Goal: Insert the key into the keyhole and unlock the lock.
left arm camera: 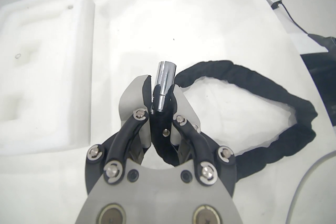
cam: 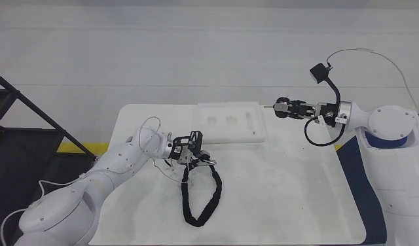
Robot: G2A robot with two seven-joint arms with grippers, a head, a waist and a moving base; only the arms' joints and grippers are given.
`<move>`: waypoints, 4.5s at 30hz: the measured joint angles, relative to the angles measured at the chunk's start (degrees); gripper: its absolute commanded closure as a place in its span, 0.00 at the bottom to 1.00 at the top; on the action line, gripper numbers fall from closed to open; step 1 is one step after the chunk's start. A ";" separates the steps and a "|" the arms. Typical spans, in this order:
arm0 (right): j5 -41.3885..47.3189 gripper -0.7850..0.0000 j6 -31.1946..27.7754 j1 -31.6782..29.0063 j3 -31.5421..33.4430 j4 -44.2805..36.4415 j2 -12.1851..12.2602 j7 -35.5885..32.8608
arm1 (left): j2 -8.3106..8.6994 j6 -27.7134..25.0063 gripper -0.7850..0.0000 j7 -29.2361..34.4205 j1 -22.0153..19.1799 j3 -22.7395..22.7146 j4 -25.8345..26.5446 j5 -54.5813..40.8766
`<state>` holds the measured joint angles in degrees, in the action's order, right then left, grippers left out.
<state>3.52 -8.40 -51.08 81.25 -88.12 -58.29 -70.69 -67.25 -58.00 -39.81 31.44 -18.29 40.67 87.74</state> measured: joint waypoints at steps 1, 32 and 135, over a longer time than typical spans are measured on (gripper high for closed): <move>0.02 1.00 0.01 -0.11 -0.06 -0.09 0.00 0.12 | 0.16 0.00 1.00 0.00 0.08 -0.21 0.30 -0.94; 6.49 1.00 13.38 -10.11 -2.27 -8.69 2.35 -9.63 | 3.22 3.94 1.00 -10.41 3.06 -7.55 16.82 -15.71; -17.04 1.00 16.09 -5.41 -6.21 -32.78 6.91 -5.72 | 3.09 9.25 1.00 -11.63 -4.06 1.89 21.23 -6.57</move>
<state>-13.52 7.69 -56.49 75.04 -120.90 -51.38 -76.41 -64.17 -48.75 -51.44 27.38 -16.39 61.90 81.17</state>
